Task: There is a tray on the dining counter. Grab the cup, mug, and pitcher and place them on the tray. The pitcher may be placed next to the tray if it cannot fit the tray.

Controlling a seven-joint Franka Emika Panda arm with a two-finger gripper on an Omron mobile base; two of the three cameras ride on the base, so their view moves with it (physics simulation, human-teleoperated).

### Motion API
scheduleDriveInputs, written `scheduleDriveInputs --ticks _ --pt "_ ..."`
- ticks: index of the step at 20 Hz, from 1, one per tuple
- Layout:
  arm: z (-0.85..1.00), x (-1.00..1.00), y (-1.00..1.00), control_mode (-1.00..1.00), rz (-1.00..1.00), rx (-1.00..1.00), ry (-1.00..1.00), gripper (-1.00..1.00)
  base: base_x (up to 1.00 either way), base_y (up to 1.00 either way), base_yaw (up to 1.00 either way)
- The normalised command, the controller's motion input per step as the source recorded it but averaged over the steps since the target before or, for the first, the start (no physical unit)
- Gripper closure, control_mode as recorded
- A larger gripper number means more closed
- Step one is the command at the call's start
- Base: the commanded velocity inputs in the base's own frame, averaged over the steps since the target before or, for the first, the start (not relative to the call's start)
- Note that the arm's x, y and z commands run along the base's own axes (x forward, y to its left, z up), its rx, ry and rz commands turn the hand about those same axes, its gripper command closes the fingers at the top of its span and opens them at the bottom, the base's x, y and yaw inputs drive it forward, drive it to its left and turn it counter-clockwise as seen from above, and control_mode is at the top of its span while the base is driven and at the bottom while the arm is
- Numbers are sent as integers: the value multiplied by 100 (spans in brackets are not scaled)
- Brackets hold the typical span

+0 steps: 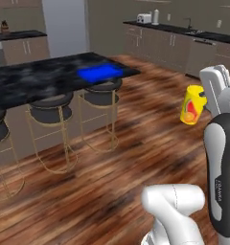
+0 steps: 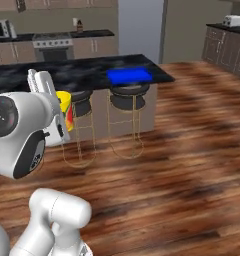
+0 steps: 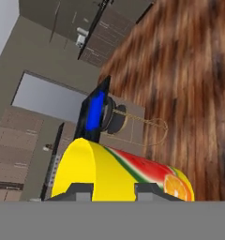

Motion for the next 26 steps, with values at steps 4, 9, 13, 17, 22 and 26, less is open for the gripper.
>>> scheduleDriveInputs --ticks 4,9,13,17,22,26 --pt "0 0 0 100 0 0 0 100 31 -100 38" --pt "0 0 0 100 0 0 0 100 35 -100 37" --pt "0 0 0 100 0 0 0 100 48 -100 33" --pt "0 0 0 100 0 0 0 100 61 -89 28" --pt "0 0 0 100 0 0 0 100 71 -15 12" --pt "0 0 0 100 0 0 0 100 81 6 0"
